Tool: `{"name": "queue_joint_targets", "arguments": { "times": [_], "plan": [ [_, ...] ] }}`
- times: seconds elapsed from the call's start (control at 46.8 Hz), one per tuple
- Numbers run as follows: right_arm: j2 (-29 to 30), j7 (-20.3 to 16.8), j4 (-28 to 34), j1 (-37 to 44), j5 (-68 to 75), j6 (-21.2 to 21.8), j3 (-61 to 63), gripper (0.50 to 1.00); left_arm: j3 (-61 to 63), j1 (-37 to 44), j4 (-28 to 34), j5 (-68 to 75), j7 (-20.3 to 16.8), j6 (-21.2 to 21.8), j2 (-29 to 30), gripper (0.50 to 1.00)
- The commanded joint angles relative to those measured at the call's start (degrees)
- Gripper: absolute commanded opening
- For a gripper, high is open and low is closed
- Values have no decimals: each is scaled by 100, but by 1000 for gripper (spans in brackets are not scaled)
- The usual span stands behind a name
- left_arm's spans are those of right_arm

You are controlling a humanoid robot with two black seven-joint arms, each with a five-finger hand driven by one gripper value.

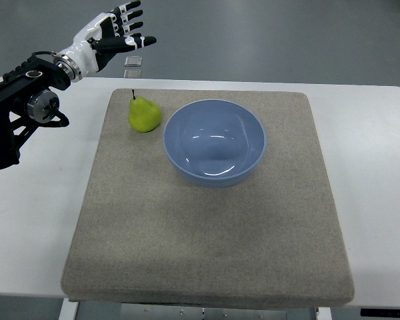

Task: Place pear in bowl with left hand
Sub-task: 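Swing the left hand over the green pear, fingers pointing down, then lower the left hand around the green pear and close the fingers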

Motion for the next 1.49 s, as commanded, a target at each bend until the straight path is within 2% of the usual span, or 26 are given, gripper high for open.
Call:
{"name": "queue_joint_targets", "arguments": {
  "times": [0.0,0.213,0.491,0.619,0.897,1.195,1.473],
  "plan": [
    [0,0,0,0,1,0,0,926,102,-77,-15,276,5,-92,103,992],
    [0,0,0,0,1,0,0,926,102,-121,-42,1629,-56,-110,235,992],
    [0,0,0,0,1,0,0,926,146,-323,-604,3431,-109,-119,806,992],
    [0,0,0,0,1,0,0,926,523,-499,-657,4161,-109,-128,964,992],
    [0,0,0,0,1,0,0,926,1227,-868,-578,4873,-249,-119,885,990],
    [0,-9,0,-9,1,0,0,926,1254,-798,-473,5532,-249,-40,560,984],
    [0,0,0,0,1,0,0,926,1332,-798,-464,6121,-258,-40,534,979]
  ]
}}
